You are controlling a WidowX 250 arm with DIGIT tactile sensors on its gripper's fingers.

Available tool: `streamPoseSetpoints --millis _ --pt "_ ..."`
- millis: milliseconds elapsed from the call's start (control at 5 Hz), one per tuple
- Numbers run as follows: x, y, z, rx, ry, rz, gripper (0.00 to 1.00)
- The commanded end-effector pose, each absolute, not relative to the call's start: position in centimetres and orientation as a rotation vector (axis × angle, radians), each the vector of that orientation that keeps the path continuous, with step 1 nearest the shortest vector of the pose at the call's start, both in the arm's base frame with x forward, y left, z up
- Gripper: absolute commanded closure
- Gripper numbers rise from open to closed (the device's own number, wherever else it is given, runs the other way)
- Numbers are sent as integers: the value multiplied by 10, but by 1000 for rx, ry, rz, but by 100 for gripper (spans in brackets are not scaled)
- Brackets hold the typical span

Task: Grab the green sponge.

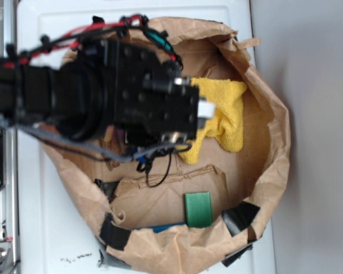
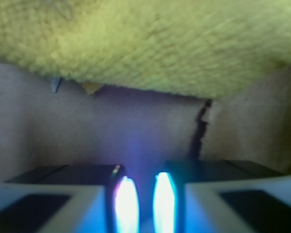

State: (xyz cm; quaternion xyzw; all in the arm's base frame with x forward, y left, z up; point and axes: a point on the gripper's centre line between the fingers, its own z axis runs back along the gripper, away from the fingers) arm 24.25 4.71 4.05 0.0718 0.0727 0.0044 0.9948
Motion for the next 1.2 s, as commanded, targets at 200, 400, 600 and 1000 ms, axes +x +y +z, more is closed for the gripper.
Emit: streamPoseSetpoints --millis 200,400,600,1000 --pt "248 66 72 125 45 28 0" --pt "248 66 72 125 45 28 0" --pt "259 66 97 22 45 85 0" --pt "261 71 91 5 32 127 0"
